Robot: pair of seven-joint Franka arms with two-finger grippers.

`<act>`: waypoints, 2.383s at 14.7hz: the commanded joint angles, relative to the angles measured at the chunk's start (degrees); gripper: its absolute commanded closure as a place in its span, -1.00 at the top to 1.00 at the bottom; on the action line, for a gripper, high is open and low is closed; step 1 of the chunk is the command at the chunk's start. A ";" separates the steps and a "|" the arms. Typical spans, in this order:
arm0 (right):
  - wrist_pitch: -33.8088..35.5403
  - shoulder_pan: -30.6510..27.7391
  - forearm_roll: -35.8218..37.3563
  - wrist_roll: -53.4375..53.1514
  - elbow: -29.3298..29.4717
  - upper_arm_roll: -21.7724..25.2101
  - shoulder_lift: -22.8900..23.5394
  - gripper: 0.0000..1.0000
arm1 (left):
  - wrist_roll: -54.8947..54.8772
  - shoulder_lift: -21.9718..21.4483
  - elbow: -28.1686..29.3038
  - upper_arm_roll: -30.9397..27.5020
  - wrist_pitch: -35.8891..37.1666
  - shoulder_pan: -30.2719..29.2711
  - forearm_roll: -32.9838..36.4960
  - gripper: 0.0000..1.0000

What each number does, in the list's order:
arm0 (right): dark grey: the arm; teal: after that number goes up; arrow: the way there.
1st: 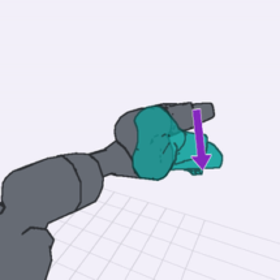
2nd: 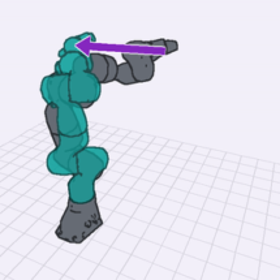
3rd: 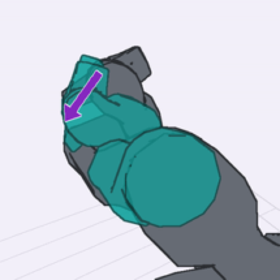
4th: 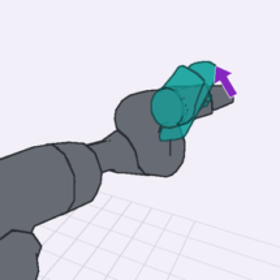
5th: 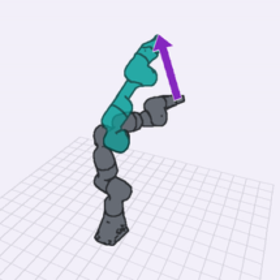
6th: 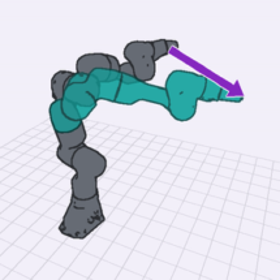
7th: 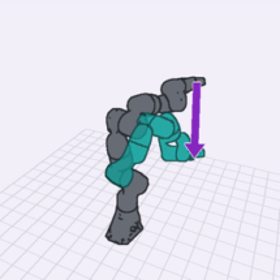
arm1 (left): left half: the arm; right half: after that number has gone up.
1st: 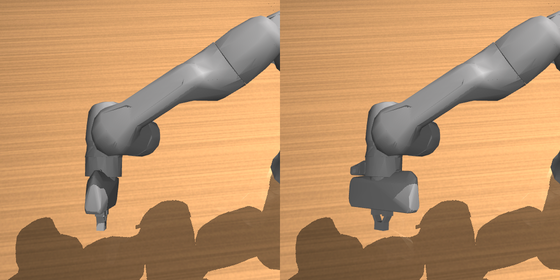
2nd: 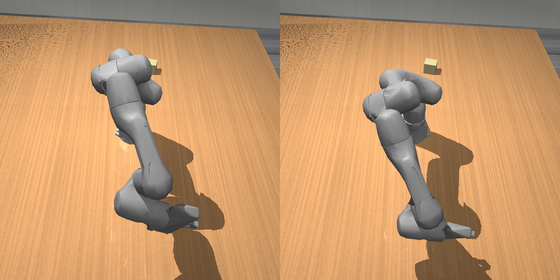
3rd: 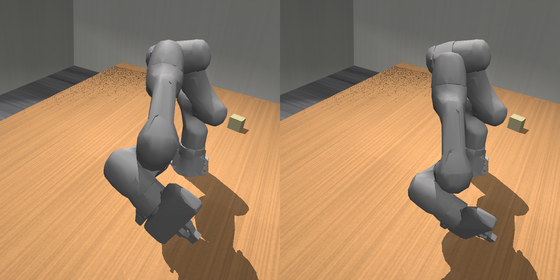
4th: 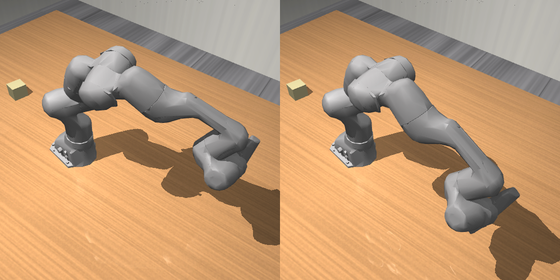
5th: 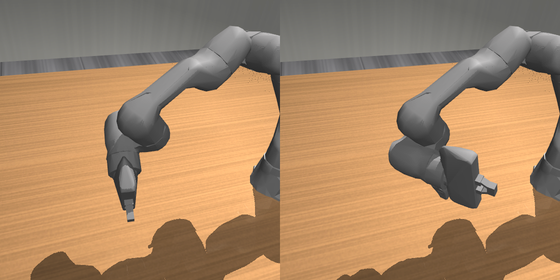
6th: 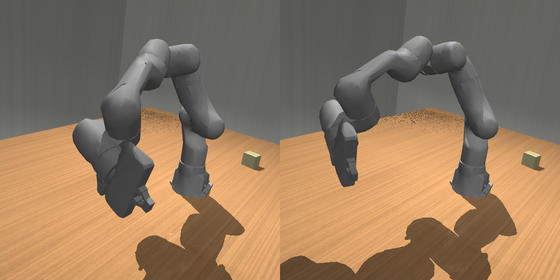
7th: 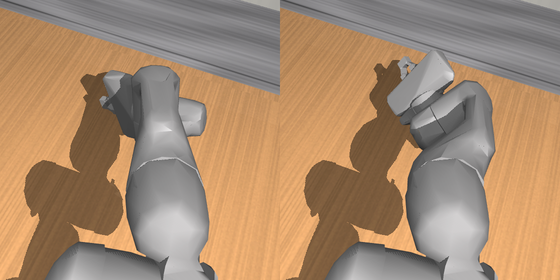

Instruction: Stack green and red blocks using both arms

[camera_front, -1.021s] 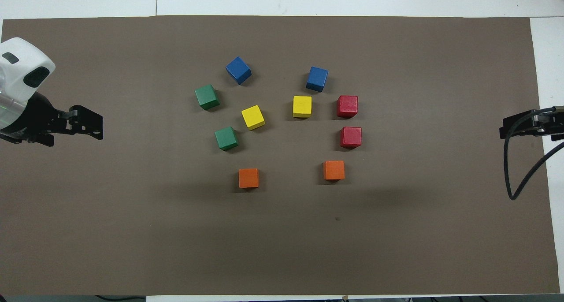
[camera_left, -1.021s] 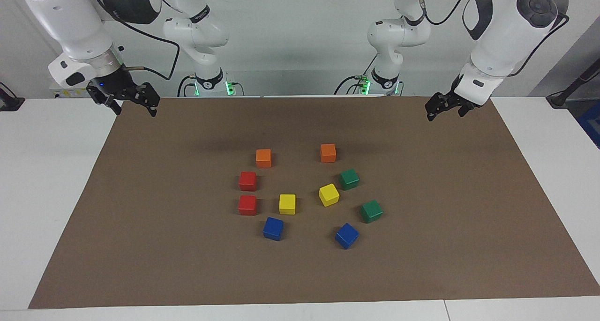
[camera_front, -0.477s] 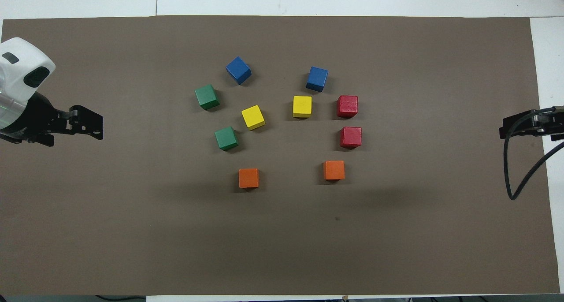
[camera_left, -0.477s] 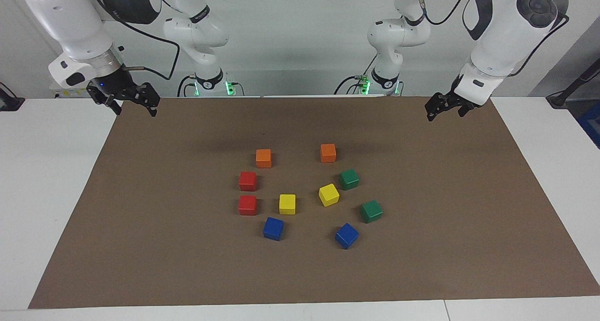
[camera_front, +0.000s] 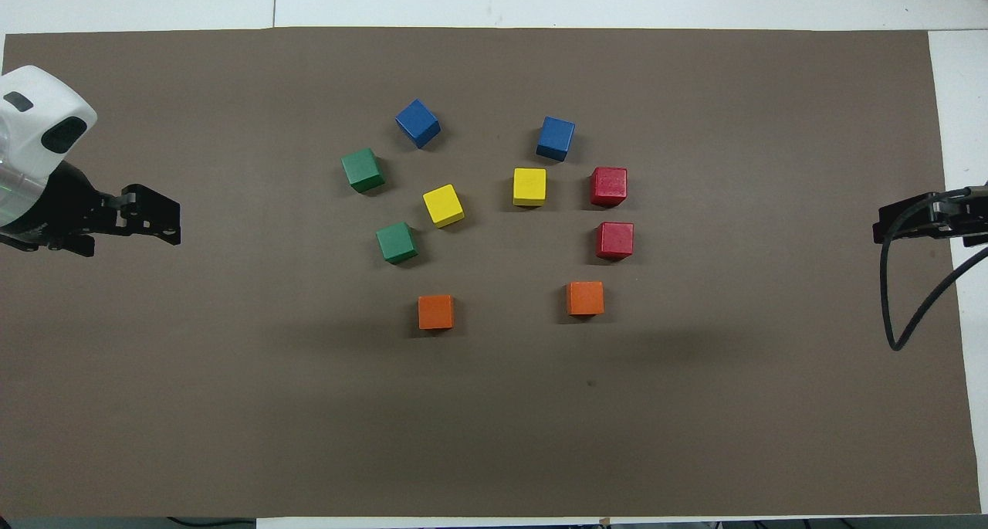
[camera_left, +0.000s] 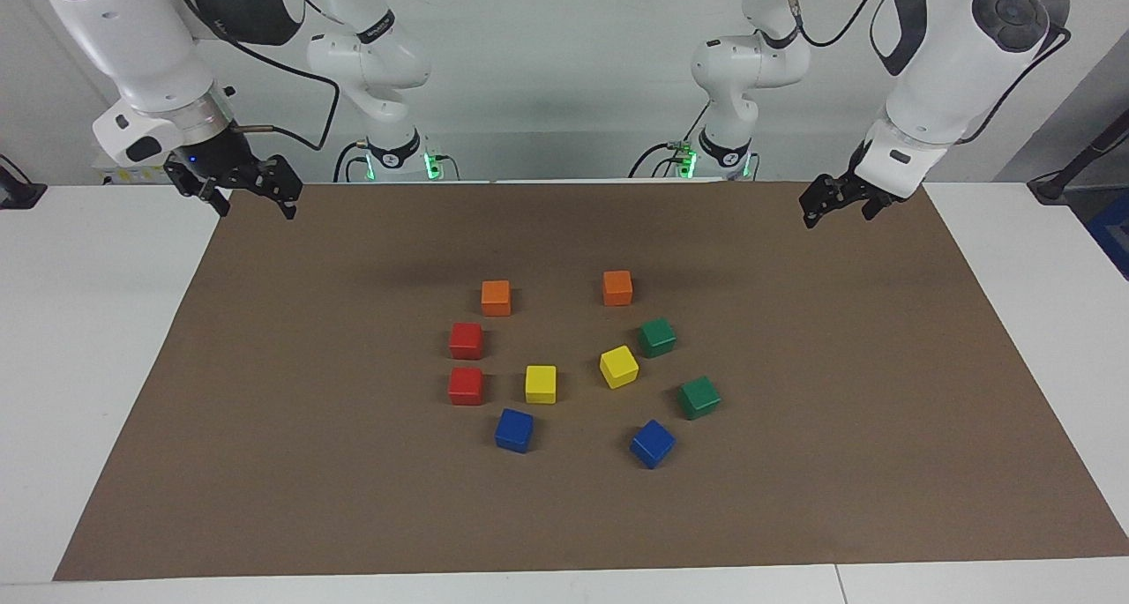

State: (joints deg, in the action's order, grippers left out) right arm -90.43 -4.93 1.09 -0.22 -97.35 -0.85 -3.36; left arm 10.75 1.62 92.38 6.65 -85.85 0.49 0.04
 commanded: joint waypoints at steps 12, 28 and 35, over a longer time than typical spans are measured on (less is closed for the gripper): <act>-2.73 2.29 -0.30 -4.78 -1.62 -1.79 -0.69 1.00 | -0.29 -1.53 1.48 -0.50 -0.90 0.39 -0.48 1.00; -8.53 10.90 -0.56 -16.74 -2.76 -1.79 3.35 1.00 | -0.29 -1.53 1.57 -0.50 -0.90 0.39 -0.48 1.00; -13.27 16.60 -0.65 -25.08 -3.47 -1.79 6.17 1.00 | -0.29 -1.53 1.57 -0.41 -0.81 0.39 -0.48 1.00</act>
State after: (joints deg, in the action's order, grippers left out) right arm -101.51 9.81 1.01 -22.33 -99.93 -2.68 2.34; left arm 10.75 1.62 92.38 6.65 -85.85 0.49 0.05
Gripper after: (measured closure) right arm 0.000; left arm 0.000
